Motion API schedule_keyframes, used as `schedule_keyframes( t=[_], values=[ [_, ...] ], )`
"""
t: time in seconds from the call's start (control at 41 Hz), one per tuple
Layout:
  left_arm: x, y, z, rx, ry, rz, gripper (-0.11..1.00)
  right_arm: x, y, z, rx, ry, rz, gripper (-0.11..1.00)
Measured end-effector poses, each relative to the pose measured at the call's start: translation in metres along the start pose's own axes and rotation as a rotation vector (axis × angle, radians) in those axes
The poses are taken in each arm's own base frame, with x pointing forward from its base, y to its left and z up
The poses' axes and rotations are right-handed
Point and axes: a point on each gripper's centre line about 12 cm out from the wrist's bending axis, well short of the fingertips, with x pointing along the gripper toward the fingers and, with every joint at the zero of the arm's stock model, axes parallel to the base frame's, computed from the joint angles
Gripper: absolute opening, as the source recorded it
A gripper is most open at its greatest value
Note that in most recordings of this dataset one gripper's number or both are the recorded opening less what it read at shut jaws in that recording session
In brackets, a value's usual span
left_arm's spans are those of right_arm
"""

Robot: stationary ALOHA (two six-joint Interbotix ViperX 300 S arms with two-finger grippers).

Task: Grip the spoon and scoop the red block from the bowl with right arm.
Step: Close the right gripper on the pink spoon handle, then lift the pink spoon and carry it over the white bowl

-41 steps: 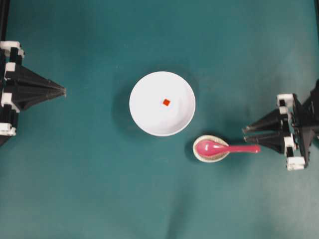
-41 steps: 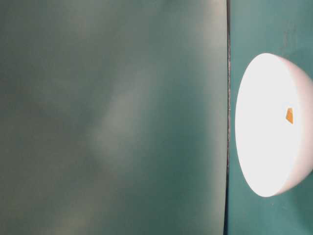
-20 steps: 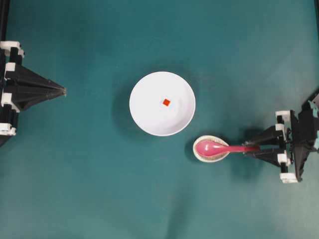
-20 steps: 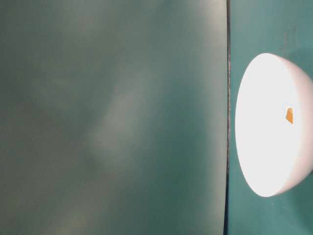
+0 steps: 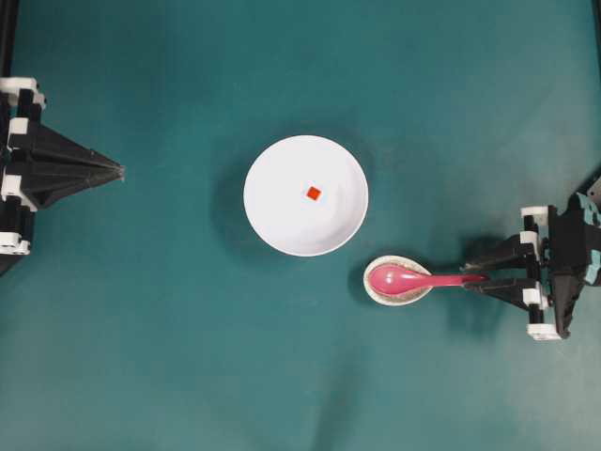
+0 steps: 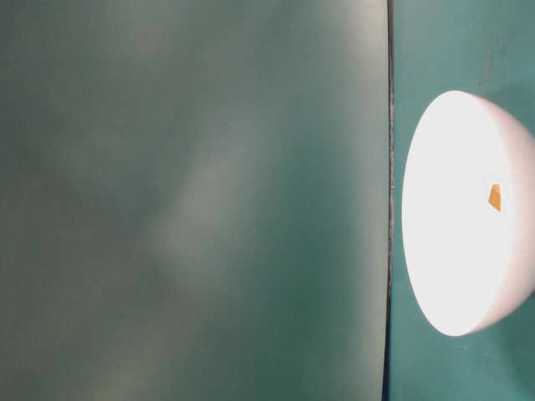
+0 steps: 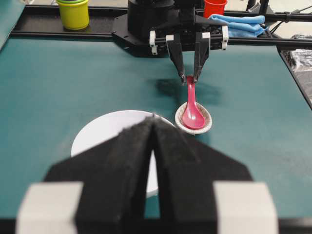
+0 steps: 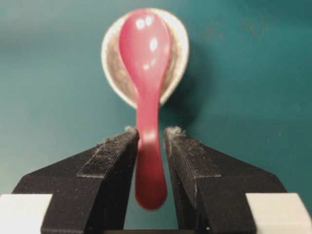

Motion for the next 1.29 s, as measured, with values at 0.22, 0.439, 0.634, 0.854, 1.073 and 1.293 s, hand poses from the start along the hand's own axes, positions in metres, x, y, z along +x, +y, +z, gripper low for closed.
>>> schedule_keyframes(
  t=[0.22, 0.439, 0.634, 0.854, 1.073, 1.293],
  values=[
    [0.0000, 0.0000, 0.0002, -0.002, -0.002, 0.000, 0.00, 0.0001, -0.0005, -0.0034, -0.013, 0.027, -0.004, 0.38],
    [0.0002, -0.0003, -0.0001, 0.000, 0.000, -0.002, 0.00, 0.0024, -0.0023, -0.0095, -0.034, 0.051, -0.018, 0.38],
    [0.0002, 0.0000, -0.0001, -0.012, 0.000, 0.000, 0.00, 0.0040, -0.0006, -0.0090, -0.032, 0.049, -0.016, 0.37],
    [0.0002, 0.0000, -0.0001, -0.018, 0.000, 0.000, 0.00, 0.0039, -0.0003, -0.0089, -0.033, 0.048, -0.015, 0.33],
    [0.0002, 0.0000, -0.0007, -0.018, 0.005, 0.000, 0.00, 0.0049, 0.0006, -0.0078, -0.030, 0.043, -0.016, 0.27],
    [0.0002, -0.0003, -0.0007, -0.018, 0.005, -0.001, 0.00, 0.0056, 0.0040, -0.0040, -0.023, 0.027, -0.004, 0.27]
  ],
)
